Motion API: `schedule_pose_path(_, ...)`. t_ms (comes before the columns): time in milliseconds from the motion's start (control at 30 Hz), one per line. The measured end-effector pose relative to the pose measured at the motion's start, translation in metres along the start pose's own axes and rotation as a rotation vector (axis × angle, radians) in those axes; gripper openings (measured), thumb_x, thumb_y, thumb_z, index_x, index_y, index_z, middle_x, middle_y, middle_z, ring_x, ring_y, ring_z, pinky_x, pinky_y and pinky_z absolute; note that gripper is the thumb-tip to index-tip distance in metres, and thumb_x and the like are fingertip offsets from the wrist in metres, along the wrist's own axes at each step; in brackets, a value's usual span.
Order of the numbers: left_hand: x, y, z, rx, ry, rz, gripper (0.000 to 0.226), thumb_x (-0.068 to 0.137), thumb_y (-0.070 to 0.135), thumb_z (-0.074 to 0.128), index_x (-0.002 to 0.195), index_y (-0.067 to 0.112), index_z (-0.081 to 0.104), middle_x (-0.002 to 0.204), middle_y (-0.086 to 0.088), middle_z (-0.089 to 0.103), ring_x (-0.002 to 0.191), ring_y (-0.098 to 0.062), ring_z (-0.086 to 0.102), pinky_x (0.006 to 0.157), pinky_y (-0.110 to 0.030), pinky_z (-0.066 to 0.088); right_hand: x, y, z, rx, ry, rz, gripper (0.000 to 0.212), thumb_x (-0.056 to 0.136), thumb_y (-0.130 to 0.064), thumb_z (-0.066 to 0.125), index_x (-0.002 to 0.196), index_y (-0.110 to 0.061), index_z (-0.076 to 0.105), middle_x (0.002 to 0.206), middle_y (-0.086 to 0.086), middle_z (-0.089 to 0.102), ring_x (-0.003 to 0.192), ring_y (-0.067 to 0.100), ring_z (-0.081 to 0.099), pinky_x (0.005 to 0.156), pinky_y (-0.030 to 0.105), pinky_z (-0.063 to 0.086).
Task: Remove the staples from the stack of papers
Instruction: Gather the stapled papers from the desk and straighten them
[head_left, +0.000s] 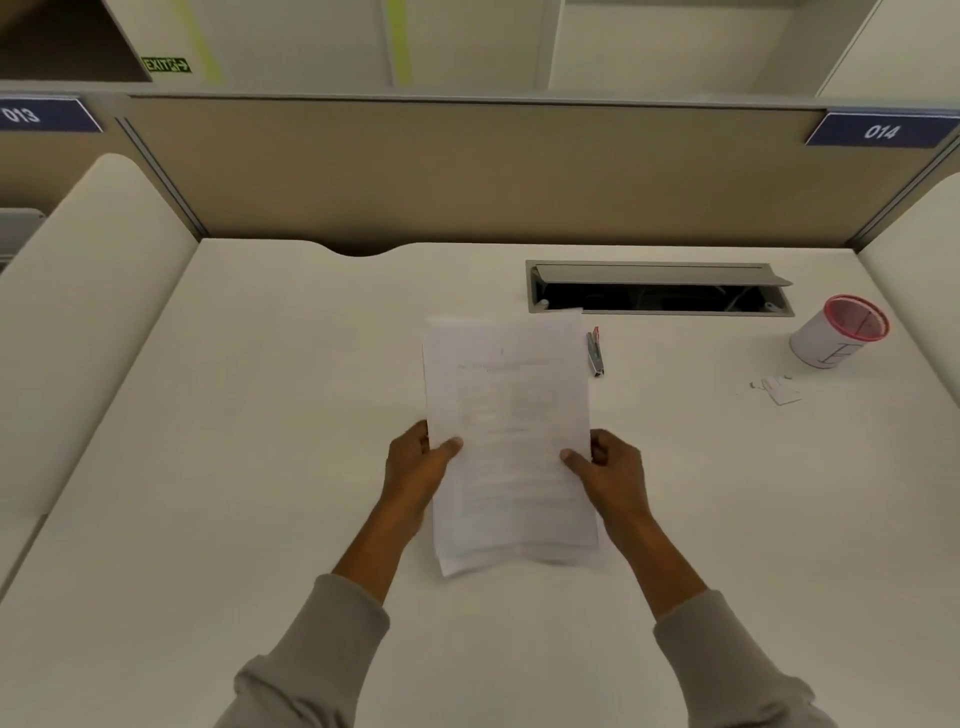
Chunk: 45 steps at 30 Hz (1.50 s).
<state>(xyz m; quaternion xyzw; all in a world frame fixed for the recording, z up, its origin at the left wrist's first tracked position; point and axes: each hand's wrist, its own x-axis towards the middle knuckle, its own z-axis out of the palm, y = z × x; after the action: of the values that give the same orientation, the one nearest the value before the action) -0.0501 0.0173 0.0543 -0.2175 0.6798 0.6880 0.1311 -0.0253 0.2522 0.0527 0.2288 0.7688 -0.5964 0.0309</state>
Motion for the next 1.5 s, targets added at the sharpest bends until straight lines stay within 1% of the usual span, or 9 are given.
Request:
schedule_pose_path(167,-0.006,0.048,0.007,-0.148,0.005,0.261,0.024,0.091,0.011,0.071,0.115,0.018,0.071,0.11,0.001,0.076,0.102,-0.016,0.072,0.087,-0.031,0.058,0.004,-0.038,-0.005,0.214,0.014,-0.185,0.023,0.088,-0.003,0.07,0.11,-0.005,0.066,0.102,0.006,0.075,0.094,0.017,0.073,0.083,0.029,0.059)
schedule_pose_path(333,-0.004,0.045,0.011,-0.117,-0.02,0.281,0.022,0.091,0.013,0.072,0.112,0.016,0.071,0.107,-0.003,0.076,0.101,-0.023,0.071,0.094,-0.047,0.057,0.006,-0.035,0.002,0.226,-0.015,-0.224,0.036,0.087,-0.002,0.069,0.122,-0.011,0.064,0.111,0.001,0.073,0.102,0.016,0.07,0.086,0.031,0.057)
schedule_pose_path(467,-0.004,0.04,0.008,-0.101,-0.095,0.312,0.033,0.087,0.011,0.075,0.119,0.016,0.069,0.111,-0.004,0.075,0.105,-0.024,0.07,0.093,-0.046,0.057,0.001,-0.038,0.006,0.24,-0.006,-0.283,0.035,0.085,0.004,0.067,0.115,-0.014,0.066,0.103,-0.001,0.074,0.096,0.014,0.071,0.08,0.029,0.059)
schedule_pose_path(667,-0.003,0.043,-0.004,-0.11,-0.173,0.387,0.047,0.079,0.013,0.069,0.126,0.015,0.064,0.113,-0.005,0.072,0.106,-0.021,0.068,0.085,-0.031,0.057,0.003,-0.046,0.0,0.279,-0.014,-0.364,0.025,0.073,-0.001,0.053,0.093,-0.011,0.065,0.08,-0.003,0.068,0.077,0.011,0.065,0.064,0.022,0.053)
schedule_pose_path(833,-0.001,0.043,0.006,-0.09,-0.144,0.295,0.036,0.079,0.024,0.067,0.114,0.015,0.071,0.104,-0.004,0.075,0.103,-0.027,0.069,0.08,-0.029,0.054,0.005,-0.047,0.006,0.275,-0.055,-0.362,0.025,0.079,-0.002,0.058,0.099,-0.011,0.07,0.089,0.006,0.073,0.086,0.022,0.07,0.071,0.029,0.056)
schedule_pose_path(967,-0.001,0.049,0.007,-0.124,-0.13,0.31,0.031,0.082,0.028,0.067,0.109,0.014,0.074,0.103,-0.006,0.076,0.098,-0.022,0.07,0.081,-0.029,0.056,0.006,-0.054,0.003,0.317,-0.034,-0.406,0.026,0.088,0.008,0.06,0.109,-0.004,0.068,0.098,0.008,0.074,0.091,0.018,0.071,0.073,0.023,0.056)
schedule_pose_path(1100,-0.001,0.034,0.011,-0.1,-0.106,0.261,0.024,0.082,0.023,0.068,0.104,0.017,0.075,0.099,-0.005,0.076,0.099,-0.026,0.069,0.084,-0.036,0.056,0.008,-0.038,0.011,0.278,-0.022,-0.339,0.026,0.087,0.006,0.062,0.108,-0.008,0.07,0.096,0.004,0.075,0.092,0.021,0.071,0.075,0.028,0.059)
schedule_pose_path(1300,-0.001,0.032,0.017,-0.122,-0.069,0.288,0.02,0.084,0.013,0.067,0.103,0.015,0.074,0.094,-0.004,0.075,0.091,-0.019,0.07,0.071,-0.023,0.055,0.009,-0.036,0.012,0.281,-0.017,-0.316,0.026,0.085,0.0,0.062,0.109,-0.007,0.07,0.098,0.005,0.074,0.092,0.017,0.071,0.072,0.023,0.056)
schedule_pose_path(1500,0.001,0.01,0.02,-0.058,-0.02,0.253,0.017,0.092,0.009,0.067,0.098,0.023,0.074,0.093,0.001,0.076,0.089,-0.013,0.071,0.074,-0.022,0.056,0.012,-0.02,0.014,0.206,-0.003,-0.273,0.019,0.091,-0.011,0.068,0.11,-0.011,0.07,0.099,0.0,0.075,0.094,0.018,0.072,0.079,0.03,0.06)
